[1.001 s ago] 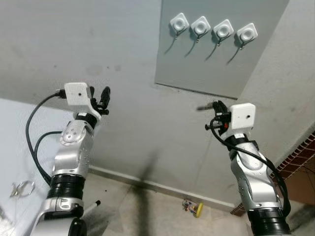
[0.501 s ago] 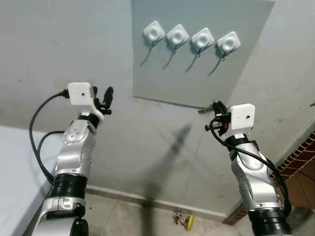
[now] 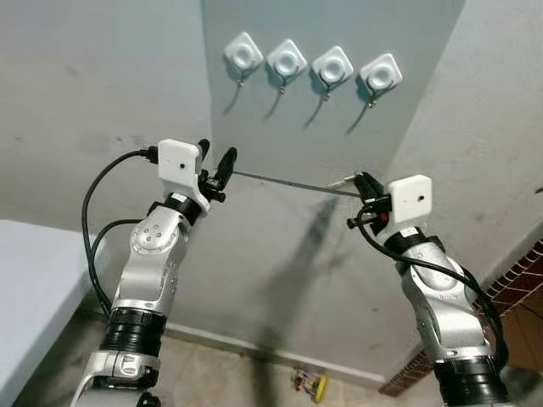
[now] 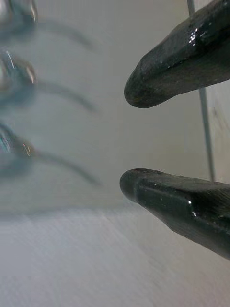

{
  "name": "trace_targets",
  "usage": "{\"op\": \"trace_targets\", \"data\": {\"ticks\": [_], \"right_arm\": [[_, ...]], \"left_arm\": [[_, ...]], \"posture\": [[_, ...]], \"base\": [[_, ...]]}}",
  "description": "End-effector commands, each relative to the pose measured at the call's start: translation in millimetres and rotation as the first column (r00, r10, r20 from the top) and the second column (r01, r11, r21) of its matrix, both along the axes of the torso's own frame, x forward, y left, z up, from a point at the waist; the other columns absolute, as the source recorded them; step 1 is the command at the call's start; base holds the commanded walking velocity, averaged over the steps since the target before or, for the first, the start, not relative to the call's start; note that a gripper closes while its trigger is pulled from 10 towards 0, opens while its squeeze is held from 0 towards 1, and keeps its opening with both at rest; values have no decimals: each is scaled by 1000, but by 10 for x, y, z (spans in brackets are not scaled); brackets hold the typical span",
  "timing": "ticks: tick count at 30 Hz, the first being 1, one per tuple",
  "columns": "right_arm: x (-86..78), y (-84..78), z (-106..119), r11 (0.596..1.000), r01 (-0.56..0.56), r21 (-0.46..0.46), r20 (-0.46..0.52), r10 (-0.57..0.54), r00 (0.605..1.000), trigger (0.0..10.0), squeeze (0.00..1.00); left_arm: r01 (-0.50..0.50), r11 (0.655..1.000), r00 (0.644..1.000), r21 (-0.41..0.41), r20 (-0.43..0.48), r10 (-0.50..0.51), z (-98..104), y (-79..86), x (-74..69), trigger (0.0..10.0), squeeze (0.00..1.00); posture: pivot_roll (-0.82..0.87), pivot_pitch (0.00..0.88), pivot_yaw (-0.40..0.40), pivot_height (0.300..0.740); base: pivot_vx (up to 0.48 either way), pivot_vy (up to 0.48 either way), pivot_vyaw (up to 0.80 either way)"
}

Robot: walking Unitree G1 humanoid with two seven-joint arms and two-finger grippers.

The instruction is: Hang keys on a hook

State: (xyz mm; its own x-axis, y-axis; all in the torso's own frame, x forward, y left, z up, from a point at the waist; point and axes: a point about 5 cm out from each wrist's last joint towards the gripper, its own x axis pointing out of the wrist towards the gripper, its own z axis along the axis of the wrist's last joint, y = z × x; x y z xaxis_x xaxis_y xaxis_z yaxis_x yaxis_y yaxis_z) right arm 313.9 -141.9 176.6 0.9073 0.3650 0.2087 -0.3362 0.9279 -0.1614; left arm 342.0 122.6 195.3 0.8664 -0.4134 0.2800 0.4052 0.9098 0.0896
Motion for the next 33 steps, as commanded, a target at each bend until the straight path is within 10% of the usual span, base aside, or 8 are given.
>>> {"op": "trace_targets", "data": {"ticks": [1,33], "right_arm": [[-12,53,87,999,-39,7,21,39,999,10000,0],[133,332,722,920,-205,335,137,167,976,10000,0]], "left_arm": [[35,999,999,12,19,-36,55,-76,-23,10000,0],[188,982,980,1,71,-188,285,-439,-234,10000,0]], "posture": [[-154,0,-48,740],[-137,3,-39,740]], "base": [[0,0,0],[0,0,0]]}}
